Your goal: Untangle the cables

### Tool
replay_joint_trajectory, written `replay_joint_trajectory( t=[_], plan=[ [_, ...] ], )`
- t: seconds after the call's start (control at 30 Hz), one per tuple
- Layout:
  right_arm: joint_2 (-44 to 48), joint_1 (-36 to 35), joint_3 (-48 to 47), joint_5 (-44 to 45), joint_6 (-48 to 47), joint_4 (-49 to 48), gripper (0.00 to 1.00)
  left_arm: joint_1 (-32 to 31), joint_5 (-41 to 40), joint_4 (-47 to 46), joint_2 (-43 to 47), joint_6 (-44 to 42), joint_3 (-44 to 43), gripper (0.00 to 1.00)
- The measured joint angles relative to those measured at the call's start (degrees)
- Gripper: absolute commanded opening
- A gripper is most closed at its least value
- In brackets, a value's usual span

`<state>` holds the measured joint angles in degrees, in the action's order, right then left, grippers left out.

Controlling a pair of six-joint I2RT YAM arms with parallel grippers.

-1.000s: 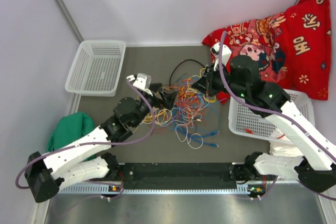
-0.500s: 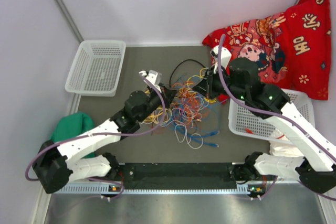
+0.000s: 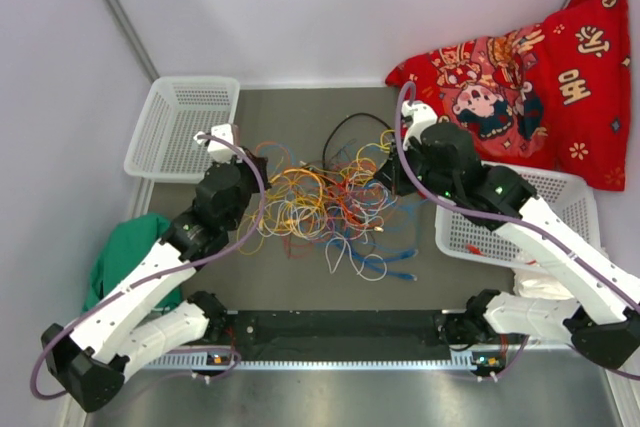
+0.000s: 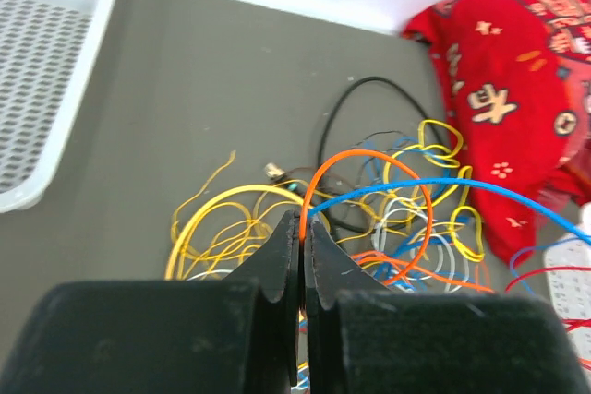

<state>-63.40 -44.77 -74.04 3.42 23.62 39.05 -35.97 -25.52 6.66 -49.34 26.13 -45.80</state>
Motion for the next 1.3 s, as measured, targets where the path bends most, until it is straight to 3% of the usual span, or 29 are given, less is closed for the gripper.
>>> replay_joint_trajectory(
  t=[0.07,0.23,0.37,0.4,0.43,0.5,0.53,0.57,0.63,0.73,0.9,1.3],
  plan=[
    [0.0,0.0,0.6,0.3,0.0,0.0,0.0,0.1,-1.4,2.1,0.0,0.1,-0.7,0.0],
    [-0.1,0.0,1.3,0.8,0.0,0.0,0.11,0.3,-0.8,3.8,-0.3,0.4,-1.7,0.0],
    [-0.1,0.0,1.3,0.9,0.0,0.0,0.12,0.3,2.0,4.1,-1.9,1.1,-2.0,0.0],
    [-0.1,0.0,1.3,0.9,-0.1,0.0,0.12,0.3,2.5,4.2,-2.2,1.2,-2.0,0.05],
    [-0.1,0.0,1.3,0.9,-0.1,0.0,0.13,0.3,3.2,4.4,-2.4,1.4,-2.0,0.16],
    [-0.1,0.0,1.3,0.9,-0.1,0.0,0.13,0.3,4.3,4.6,-2.5,1.6,-2.0,0.45],
    [-0.1,0.0,1.3,0.9,-0.1,0.0,0.08,0.3,5.2,4.5,-2.5,2.0,-2.0,0.66],
    [-0.1,0.0,1.3,0.8,-0.1,0.0,0.05,0.3,5.6,4.6,-2.5,1.7,-2.0,0.77],
    [-0.1,0.0,1.3,0.8,-0.2,0.0,0.0,0.3,6.9,4.5,-2.4,2.3,-2.0,0.86],
    [-0.1,0.0,1.3,0.6,-0.5,0.0,0.05,0.3,8.5,4.2,-2.2,3.0,-2.0,0.84],
    [-0.3,0.0,1.3,-0.2,-0.6,-0.3,0.37,0.3,10.8,3.0,-1.5,3.2,-1.9,0.78],
    [-6.7,-0.1,10.4,-9.5,0.5,-7.4,0.69,0.3,17.9,4.4,-2.0,6.0,2.3,0.8]
  ],
)
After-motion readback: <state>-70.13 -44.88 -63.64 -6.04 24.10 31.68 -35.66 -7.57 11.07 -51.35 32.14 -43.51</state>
